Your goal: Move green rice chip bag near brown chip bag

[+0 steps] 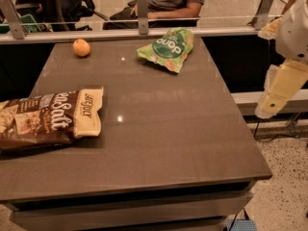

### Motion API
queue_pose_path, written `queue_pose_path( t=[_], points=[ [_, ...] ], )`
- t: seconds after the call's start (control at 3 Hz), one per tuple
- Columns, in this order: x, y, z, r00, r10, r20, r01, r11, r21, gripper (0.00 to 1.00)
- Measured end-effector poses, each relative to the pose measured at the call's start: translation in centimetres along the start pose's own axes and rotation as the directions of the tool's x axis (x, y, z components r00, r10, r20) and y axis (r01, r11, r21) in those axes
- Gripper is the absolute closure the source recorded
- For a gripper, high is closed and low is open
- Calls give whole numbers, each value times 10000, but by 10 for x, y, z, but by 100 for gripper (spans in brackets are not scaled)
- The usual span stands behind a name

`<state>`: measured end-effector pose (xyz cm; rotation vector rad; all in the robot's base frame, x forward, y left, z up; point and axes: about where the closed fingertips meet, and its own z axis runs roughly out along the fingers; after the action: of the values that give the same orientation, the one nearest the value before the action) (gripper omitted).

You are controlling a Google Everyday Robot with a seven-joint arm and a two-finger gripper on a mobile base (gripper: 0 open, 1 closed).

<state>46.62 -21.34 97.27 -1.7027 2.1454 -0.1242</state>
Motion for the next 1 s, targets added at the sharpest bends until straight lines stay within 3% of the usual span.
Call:
queue_pose_path(
  t=[0.67, 1.0],
  points=[
    [-18, -62, 45, 9895, -815, 1192, 722, 9942, 797, 0],
    [-31, -97, 64, 9758, -1151, 1860, 941, 9886, 1178, 0]
  ],
)
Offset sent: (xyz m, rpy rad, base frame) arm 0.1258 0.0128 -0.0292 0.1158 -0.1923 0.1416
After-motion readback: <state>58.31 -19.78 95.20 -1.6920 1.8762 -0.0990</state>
